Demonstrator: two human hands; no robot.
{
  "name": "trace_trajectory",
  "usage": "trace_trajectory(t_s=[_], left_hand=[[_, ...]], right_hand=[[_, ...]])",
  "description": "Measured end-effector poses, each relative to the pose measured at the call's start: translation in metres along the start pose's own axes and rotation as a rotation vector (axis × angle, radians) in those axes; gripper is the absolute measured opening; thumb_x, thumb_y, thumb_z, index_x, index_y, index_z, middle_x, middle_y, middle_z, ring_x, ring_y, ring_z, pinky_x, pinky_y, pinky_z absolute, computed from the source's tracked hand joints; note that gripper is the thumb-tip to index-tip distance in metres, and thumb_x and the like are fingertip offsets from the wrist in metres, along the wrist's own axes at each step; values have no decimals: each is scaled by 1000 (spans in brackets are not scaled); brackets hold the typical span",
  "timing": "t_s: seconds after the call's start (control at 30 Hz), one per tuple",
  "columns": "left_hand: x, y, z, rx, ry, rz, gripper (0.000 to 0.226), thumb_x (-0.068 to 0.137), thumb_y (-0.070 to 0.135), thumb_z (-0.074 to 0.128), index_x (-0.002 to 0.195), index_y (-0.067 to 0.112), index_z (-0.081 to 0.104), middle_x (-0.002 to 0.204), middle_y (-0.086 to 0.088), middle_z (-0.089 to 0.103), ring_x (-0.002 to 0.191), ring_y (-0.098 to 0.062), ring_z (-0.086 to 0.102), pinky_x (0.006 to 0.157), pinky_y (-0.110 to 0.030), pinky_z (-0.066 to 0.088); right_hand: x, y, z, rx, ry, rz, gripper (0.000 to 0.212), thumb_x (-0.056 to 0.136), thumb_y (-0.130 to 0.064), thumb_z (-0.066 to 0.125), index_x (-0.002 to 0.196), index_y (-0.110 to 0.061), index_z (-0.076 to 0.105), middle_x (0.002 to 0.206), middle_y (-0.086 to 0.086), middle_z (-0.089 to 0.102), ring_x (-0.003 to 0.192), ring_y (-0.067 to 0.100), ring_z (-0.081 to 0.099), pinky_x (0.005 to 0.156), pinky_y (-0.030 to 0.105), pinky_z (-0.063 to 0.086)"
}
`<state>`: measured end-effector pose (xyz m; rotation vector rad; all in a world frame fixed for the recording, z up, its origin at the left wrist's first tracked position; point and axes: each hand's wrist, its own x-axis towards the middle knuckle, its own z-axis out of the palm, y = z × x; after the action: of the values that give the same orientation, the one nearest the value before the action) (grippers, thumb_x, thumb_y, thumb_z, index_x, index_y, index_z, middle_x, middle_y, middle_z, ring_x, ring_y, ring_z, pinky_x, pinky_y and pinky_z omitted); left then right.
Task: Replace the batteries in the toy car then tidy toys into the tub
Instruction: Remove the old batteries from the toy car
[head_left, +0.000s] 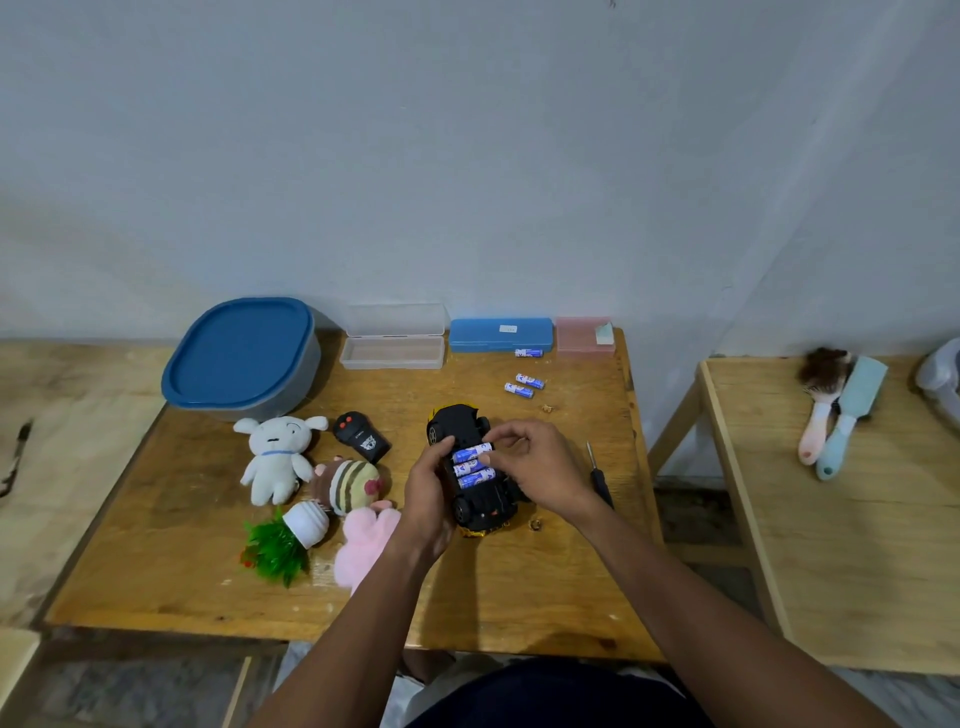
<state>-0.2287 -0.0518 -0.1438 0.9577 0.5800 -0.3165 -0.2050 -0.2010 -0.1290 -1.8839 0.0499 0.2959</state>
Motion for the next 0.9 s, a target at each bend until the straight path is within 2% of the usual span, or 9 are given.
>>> trace_trajectory(t_s=[0.13,0.23,0.3,0.43,0.5,0.57,0.7,0.77,0.9], left_hand=[[2,1,-3,-23,9,15,46,101,29,49,136,1,58,115,-22,68,91,-35,70,80,-45,59],[5,0,-7,-25,26,28,44,101,28,49,136,3,58,114,-20,69,90,-33,70,83,-45,57],[5,-1,-9,-12,27,36,43,101,29,50,135,4,59,114,-20,70,90,-33,71,81,-45,59],[6,-1,-7,9,26,49,45,101,29,49,136,3,58,122,-26,68,99,-36,70,84,-46,59],[6,-1,-4,24,38,50,45,101,29,49,135,2,59,130,-26,65,105,-38,68,83,-44,59],[9,-2,-2,29,56,62,45,100,28,51,135,1,59,133,-29,62,111,-39,67,83,-43,60],[15,-3,-4,44,88,115,47,96,28,56,134,2,60,134,-27,63,121,-42,63,91,-44,57],[17,-3,-6,74,85,148,44,95,26,57,133,3,61,131,-26,65,116,-40,66,93,-45,55],[20,-2,-10,130,61,185,34,99,18,54,128,5,65,124,-26,68,111,-41,67,97,-51,53]], right_hand=[[-5,-7,-1,274,-17,39,14,86,-15,76,97,-9,71,84,0,74,70,2,67,57,17,51],[-5,-13,-4,482,46,108,8,92,-14,68,99,-11,71,97,7,76,82,14,70,67,22,58],[-3,-16,-4,489,44,185,10,96,-13,62,98,-14,72,100,8,74,88,20,71,74,26,60],[-1,-22,-2,267,-112,281,14,95,-13,58,98,-12,72,89,-1,69,77,12,63,63,21,51],[-3,-24,0,98,-134,234,12,92,-18,65,98,-13,74,90,-11,67,79,1,60,60,13,43],[-5,-25,4,-33,-139,152,15,87,-25,72,100,-18,75,93,-13,68,80,-1,61,59,8,43],[-8,-26,11,-257,-122,41,24,84,-42,73,106,-32,75,99,-16,70,83,2,62,61,15,45],[-8,-26,12,-314,-94,-2,25,83,-43,72,105,-33,76,91,-18,68,83,2,61,61,17,44],[-9,-26,15,-332,-64,-28,25,80,-41,71,103,-34,77,89,-16,73,82,2,65,68,26,55]])
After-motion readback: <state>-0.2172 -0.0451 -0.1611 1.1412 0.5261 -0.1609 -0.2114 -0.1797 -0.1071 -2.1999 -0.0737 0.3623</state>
